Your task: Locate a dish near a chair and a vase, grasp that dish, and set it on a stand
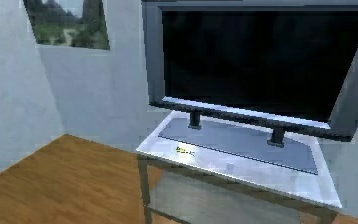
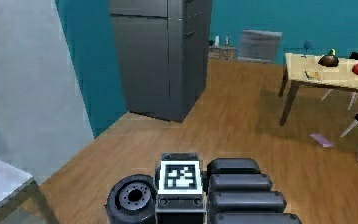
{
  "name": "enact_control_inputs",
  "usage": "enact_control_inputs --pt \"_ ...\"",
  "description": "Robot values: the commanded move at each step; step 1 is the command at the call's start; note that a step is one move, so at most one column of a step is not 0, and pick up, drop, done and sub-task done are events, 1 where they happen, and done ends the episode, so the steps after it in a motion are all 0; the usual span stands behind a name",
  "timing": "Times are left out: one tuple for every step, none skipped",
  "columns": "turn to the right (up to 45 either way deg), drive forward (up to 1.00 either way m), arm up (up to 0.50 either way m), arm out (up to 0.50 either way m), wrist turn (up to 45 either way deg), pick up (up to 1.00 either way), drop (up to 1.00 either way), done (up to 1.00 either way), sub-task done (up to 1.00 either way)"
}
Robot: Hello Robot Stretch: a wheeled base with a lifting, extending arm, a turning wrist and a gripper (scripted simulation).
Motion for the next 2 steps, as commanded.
enact_control_inputs --pt "0.0 0.30 0.00 0.00 0.0 0.00 0.00 0.00 0.00" --pt "-36.0 0.00 0.00 0.00 0.0 0.00 0.00 0.00 0.00"
